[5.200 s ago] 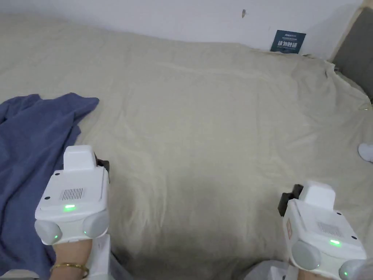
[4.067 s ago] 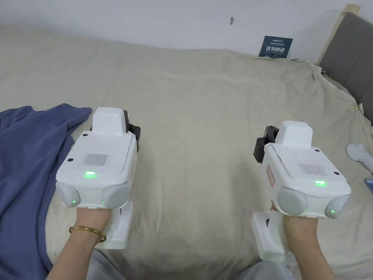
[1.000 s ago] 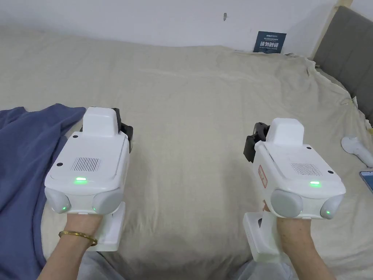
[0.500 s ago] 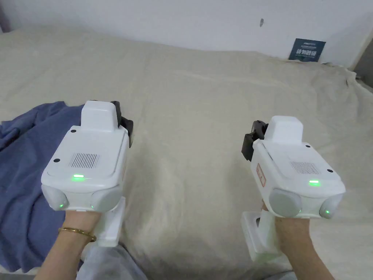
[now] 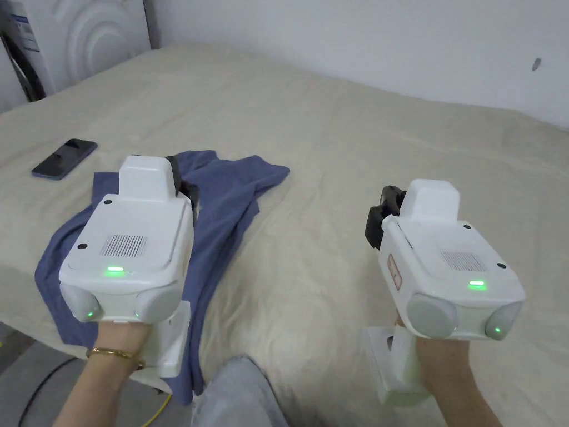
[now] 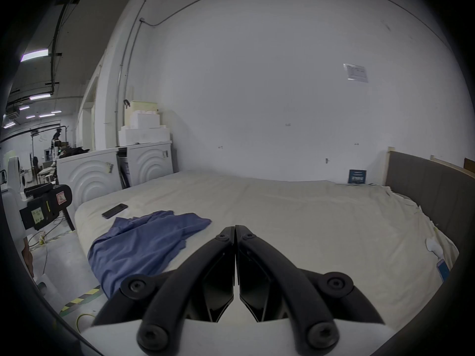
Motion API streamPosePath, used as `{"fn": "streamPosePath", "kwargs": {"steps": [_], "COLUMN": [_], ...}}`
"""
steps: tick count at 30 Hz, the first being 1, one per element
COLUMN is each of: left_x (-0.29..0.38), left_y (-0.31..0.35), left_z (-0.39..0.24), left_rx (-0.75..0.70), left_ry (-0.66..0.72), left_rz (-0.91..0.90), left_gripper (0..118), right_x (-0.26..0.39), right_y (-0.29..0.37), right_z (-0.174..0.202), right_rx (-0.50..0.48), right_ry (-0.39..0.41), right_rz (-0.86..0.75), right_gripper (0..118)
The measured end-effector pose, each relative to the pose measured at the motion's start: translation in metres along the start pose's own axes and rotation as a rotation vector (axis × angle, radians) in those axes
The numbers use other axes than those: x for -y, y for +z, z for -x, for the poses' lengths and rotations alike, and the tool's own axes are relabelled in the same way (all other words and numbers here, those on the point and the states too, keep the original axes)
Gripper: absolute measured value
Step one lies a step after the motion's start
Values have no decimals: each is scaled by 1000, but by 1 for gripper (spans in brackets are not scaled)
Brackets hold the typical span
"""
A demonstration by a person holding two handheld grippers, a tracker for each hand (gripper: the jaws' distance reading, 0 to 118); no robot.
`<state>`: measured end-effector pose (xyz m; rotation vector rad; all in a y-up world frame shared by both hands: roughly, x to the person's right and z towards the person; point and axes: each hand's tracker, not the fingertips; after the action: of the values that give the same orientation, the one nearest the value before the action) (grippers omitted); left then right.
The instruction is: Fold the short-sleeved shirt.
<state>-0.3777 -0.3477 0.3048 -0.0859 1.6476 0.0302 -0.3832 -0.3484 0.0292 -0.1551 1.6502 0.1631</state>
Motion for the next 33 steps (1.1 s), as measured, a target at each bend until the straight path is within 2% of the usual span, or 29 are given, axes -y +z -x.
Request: {"fn": "streamPosePath", "kwargs": {"steps": [6, 17, 18, 19, 21, 25, 26, 28, 33], "left_x": [3, 16, 17, 17, 15, 6, 5, -1, -9], "left_y": [2, -19, -23, -28, -40, -78, -89, -119, -188], "left_z": [21, 24, 23, 22, 22, 26, 28, 32, 43], "left_rx": [-48, -36, -30, -29, -14, 32, 41, 87, 137], "left_ry": [1, 7, 8, 4, 2, 28, 30, 40, 93], "left_rz": [9, 93, 100, 120, 162, 230, 248, 342, 427], "left_gripper": [0, 0, 3, 8, 29, 96, 107, 116, 118], "right_x": [-6, -11, -12, -12, -13, -18, -18, -20, -21], "right_y": [-9, -22, -24, -25, -29, -36, -39, -44, -64], "right_z": [20, 24, 24, 24, 24, 25, 26, 28, 29], "right_rx": [-52, -64, -64, -67, -67, -75, -77, -85, -98], "right_ry": [24, 31, 35, 41, 46, 42, 42, 45, 36], "right_rz": [2, 14, 12, 11, 8, 6, 7, 10, 18], "right_gripper": [0, 0, 0, 0, 0, 0, 0, 0, 0]}}
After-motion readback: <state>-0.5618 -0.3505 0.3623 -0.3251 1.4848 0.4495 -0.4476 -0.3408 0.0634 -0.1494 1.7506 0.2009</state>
